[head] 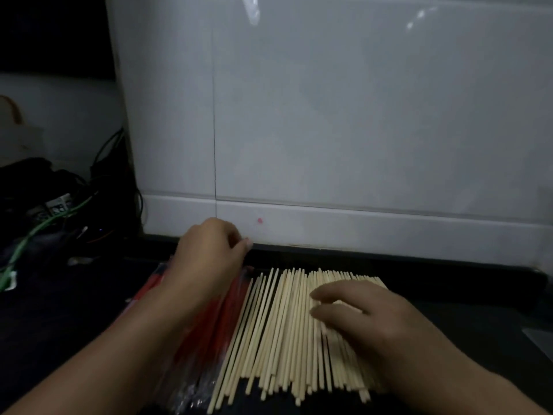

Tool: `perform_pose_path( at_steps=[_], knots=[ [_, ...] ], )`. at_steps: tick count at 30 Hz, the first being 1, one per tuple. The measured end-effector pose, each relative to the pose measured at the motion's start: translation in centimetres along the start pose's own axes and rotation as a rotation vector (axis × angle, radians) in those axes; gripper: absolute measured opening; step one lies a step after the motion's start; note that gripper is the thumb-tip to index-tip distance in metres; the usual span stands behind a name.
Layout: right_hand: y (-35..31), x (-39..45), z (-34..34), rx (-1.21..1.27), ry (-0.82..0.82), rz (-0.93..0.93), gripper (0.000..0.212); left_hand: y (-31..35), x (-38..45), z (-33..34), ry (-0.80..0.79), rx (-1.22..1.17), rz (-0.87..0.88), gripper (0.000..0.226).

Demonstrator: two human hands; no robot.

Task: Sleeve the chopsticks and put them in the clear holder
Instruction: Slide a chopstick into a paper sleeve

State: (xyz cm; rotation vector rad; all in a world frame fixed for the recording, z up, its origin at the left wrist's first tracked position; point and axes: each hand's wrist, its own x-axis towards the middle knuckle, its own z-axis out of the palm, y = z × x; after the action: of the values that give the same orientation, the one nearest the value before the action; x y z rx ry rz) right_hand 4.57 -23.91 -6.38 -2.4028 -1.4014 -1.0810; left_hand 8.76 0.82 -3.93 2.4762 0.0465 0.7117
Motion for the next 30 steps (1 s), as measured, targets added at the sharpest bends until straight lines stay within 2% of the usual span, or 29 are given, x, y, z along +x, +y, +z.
perform_pose_path(
  at_steps=[2,4,6,8,11,14,17,20,22,24,25,30],
  knots=[
    [0.4,0.1,-0.3,0.174,0.162,0.14,0.019,1.5,-0.1,-0.6,-0.038,-0.333,0.02,0.014],
    [0.4,0.4,-1.2,0.298,0.336,0.343,0.009,3.3,-0.7,-1.3,-0.107,-0.628,0.068,0.016],
    [0.5,0.7,-2.1,0.43,0.492,0.565,0.002,4.7,-1.2,-1.8,-0.144,-0.712,0.142,0.019],
    [1.2,1.1,-3.2,0.602,0.664,0.733,0.009,5.9,-1.7,-2.3,-0.18,-0.768,0.164,0.02],
    [3.1,1.4,-5.0,0.734,0.919,0.89,0.014,7.1,-1.9,-2.7,-0.224,-0.785,0.136,0.019],
    [5.0,1.0,-6.9,0.801,1.079,0.97,0.011,8.8,-1.3,-3.5,-0.238,-0.839,0.128,0.023],
    [6.4,1.8,-9.6,0.866,1.208,0.973,0.018,10.6,-0.5,-4.2,-0.244,-0.953,0.127,0.023],
    [6.7,4.2,-13.4,0.907,1.278,0.815,0.029,11.2,-0.8,-4.0,-0.243,-0.934,0.164,0.017],
    [6.8,5.8,-15.3,0.908,1.288,0.688,0.031,10.7,-1.0,-3.6,-0.219,-0.908,0.175,0.017],
    [7.2,6.6,-15.5,0.892,1.28,0.629,0.007,9.8,-1.0,-3.2,-0.186,-0.83,0.198,0.018],
    [7.2,6.9,-15.1,0.886,1.265,0.626,0.004,9.4,-1.0,-3.2,-0.169,-0.799,0.212,0.017],
    [8.1,8.4,-13.4,0.884,1.185,0.628,0.015,9.0,-0.6,-3.6,-0.155,-0.808,0.221,0.016]
  ],
)
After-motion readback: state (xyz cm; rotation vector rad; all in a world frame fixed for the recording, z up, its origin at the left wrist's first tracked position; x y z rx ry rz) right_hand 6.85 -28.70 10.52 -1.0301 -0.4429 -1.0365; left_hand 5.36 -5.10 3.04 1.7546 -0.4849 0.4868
